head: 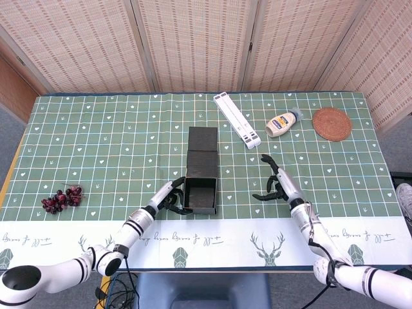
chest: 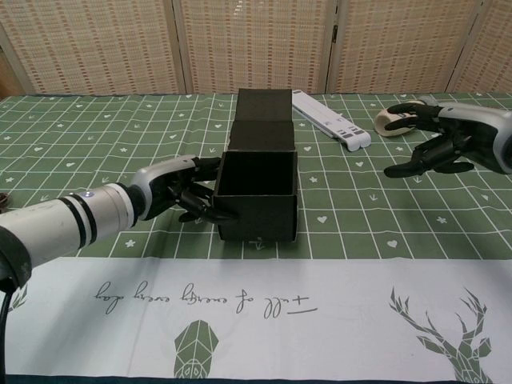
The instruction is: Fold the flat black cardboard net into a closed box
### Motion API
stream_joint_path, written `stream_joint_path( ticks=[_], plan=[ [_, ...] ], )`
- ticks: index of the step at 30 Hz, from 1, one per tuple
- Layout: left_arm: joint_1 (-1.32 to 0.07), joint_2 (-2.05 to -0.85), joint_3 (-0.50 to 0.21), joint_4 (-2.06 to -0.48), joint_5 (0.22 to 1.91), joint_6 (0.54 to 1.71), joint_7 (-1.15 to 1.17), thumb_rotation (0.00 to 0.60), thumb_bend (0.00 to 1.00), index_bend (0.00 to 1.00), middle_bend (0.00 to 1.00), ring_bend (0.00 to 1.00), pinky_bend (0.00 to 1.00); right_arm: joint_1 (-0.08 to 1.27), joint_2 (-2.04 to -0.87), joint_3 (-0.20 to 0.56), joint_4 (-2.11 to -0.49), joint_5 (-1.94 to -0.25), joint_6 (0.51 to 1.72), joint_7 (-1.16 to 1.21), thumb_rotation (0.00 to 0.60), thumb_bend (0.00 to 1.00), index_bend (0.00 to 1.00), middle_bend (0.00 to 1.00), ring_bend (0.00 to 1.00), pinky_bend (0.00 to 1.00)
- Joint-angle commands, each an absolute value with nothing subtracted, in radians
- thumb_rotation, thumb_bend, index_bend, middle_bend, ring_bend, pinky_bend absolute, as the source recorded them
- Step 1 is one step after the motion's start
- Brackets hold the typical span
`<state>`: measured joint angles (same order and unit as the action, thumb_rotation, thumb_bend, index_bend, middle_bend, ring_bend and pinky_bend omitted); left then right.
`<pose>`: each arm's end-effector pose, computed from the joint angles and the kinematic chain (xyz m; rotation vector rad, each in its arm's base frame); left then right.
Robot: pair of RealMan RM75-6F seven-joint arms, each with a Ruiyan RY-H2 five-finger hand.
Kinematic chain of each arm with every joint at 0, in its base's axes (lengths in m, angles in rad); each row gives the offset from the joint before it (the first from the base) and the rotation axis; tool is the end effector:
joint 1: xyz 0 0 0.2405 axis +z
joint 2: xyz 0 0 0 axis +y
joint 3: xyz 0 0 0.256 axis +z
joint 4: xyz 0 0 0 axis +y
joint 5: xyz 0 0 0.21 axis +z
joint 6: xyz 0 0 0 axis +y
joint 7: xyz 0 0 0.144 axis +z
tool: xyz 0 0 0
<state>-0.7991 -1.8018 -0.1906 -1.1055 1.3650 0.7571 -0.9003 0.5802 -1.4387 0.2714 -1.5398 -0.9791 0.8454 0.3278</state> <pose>-0.1371 0.3511 -0.0968 -1.5278 -2.0615 -1.3585 -0.2076 -0.3364 0.0173 1.2794 -1.7956 1.1870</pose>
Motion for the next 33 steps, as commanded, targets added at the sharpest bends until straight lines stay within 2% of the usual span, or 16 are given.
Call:
stream_joint_path(
  ticks=[1, 13, 22, 27, 33],
  plan=[
    [-0.778, -1.749, -0.166, -1.171, 1.406, 0.791, -0.914, 0.600, 0.12, 0.30, 0.34, 0.60, 0.87, 0.609, -1.478, 0.283, -1.497, -0.947, 0.821, 0.307, 0.600, 0.09, 0.00, 0.08, 0.66, 1.00],
    [-0.771, -1.634, -0.109, -1.360, 1.502, 0.841, -0.917, 0.600, 0.12, 0.30, 0.34, 0.60, 0.87, 0.713, -1.654, 0.346, -1.351, -0.917, 0.822, 0.251, 0.600, 0.09, 0.00, 0.08, 0.67, 1.00],
    [-0.807, -1.649, -0.102, -1.378, 1.508, 0.818, -0.883, 0.600, 0.12, 0.29, 0.34, 0.60, 0.87, 0.777, -1.776, 0.410, -1.283, -0.942, 0.847, 0.277, 0.600, 0.05, 0.00, 0.08, 0.68, 1.00],
    [-0.822, -1.667, -0.109, -1.356, 1.480, 0.794, -0.848, 0.600, 0.12, 0.28, 0.34, 0.59, 0.87, 0.779, -1.784, 0.436, -1.312, -0.964, 0.849, 0.325, 0.600, 0.01, 0.00, 0.10, 0.68, 1.00],
    [-0.833, -1.687, -0.122, -1.310, 1.427, 0.761, -0.808, 0.600, 0.12, 0.28, 0.34, 0.59, 0.87, 0.755, -1.723, 0.449, -1.415, -0.997, 0.839, 0.373, 0.600, 0.00, 0.00, 0.14, 0.68, 1.00]
  ],
)
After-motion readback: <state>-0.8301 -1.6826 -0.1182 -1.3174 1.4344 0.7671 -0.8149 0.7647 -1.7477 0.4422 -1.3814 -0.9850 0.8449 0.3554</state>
